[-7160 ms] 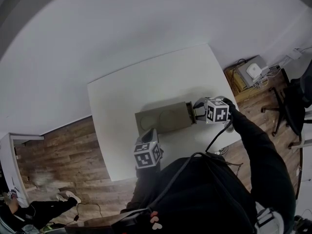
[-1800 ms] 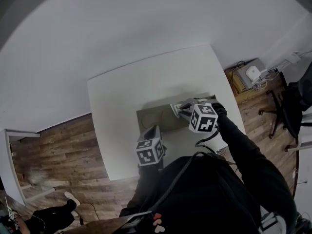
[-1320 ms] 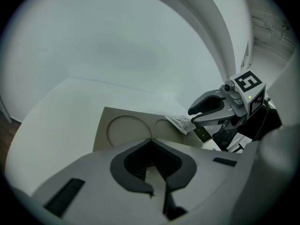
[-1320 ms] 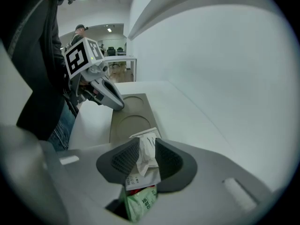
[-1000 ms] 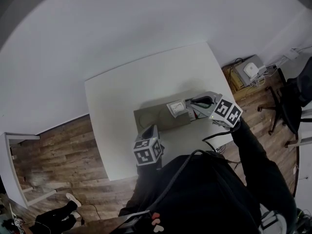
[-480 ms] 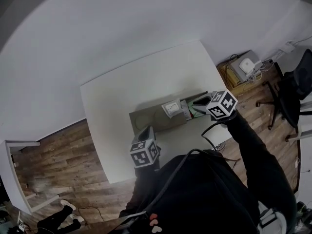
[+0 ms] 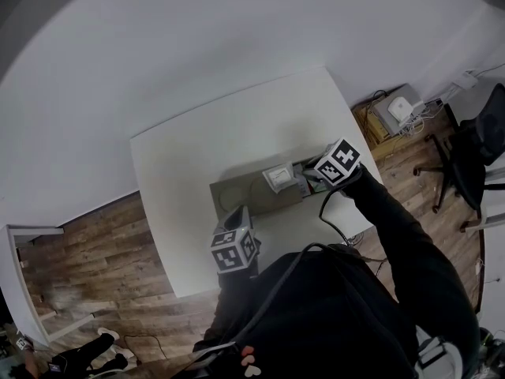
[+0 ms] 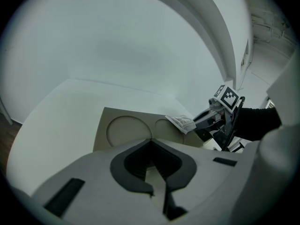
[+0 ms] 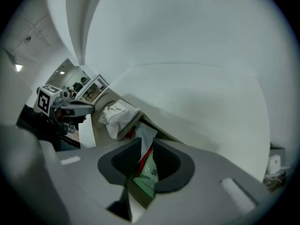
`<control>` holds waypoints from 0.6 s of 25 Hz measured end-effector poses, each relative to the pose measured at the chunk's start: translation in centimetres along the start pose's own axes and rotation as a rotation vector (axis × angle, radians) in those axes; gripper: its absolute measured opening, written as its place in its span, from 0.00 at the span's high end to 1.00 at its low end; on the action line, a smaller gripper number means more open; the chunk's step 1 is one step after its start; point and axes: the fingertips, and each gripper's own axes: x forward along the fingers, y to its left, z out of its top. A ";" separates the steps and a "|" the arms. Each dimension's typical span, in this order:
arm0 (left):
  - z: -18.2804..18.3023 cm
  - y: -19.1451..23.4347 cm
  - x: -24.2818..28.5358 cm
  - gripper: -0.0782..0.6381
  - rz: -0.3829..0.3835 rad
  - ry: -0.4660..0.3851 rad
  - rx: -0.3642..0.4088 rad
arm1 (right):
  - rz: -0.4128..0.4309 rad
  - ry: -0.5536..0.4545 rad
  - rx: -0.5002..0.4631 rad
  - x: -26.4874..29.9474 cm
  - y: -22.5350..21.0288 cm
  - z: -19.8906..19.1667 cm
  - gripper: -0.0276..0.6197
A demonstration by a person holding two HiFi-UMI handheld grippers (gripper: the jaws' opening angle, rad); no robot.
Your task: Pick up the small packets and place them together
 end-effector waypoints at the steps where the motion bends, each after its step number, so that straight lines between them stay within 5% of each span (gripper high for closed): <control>1: 0.0 0.0 -0.1 0.89 -0.001 0.000 0.000 | 0.005 0.006 0.011 0.2 0.0 0.0 0.84; 15: 0.1 0.0 0.0 0.89 -0.004 0.001 -0.001 | 0.077 0.008 0.120 2.2 0.0 -0.3 0.80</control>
